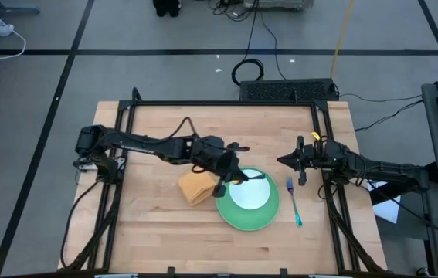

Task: Set table place
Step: Put the purple spoon into the white bowl

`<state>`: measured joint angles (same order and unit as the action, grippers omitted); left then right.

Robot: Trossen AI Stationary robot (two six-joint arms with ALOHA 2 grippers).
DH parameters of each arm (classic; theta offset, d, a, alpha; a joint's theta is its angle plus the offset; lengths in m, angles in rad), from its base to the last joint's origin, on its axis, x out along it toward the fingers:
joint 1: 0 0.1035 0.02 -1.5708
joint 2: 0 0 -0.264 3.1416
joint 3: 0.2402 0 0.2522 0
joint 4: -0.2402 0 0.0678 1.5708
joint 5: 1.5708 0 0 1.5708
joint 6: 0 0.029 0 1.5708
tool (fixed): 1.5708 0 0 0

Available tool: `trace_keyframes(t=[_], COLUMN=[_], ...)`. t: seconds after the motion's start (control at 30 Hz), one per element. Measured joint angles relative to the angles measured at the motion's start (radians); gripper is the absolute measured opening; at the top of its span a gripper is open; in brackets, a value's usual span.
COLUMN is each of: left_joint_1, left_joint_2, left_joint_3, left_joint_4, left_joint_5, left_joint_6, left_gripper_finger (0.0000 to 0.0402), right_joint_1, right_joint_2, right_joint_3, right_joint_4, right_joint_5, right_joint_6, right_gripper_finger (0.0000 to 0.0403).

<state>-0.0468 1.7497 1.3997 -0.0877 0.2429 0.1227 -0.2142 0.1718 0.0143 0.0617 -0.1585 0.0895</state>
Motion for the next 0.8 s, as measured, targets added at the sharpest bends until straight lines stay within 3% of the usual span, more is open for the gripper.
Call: trace_keyframes(t=[0.37, 0.8], left_joint_1=[0.038, 0.06], left_joint_2=[0.221, 0.342], left_joint_3=[0.208, 0.256], left_joint_4=[-0.105, -0.083], left_joint_5=[0.076, 0.067], left_joint_6=[0.022, 0.009], left_gripper_finger=[0.0001, 0.0001], right_joint_1=[0.0, 0.0], right_joint_2=[0.019, 0.02], right_joint_3=[0.0, 0.0], right_joint_4=[0.001, -0.002], right_joint_5=[0.0, 0.0], right_joint_6=[0.003, 0.0], right_gripper_finger=[0.0, 0.0])
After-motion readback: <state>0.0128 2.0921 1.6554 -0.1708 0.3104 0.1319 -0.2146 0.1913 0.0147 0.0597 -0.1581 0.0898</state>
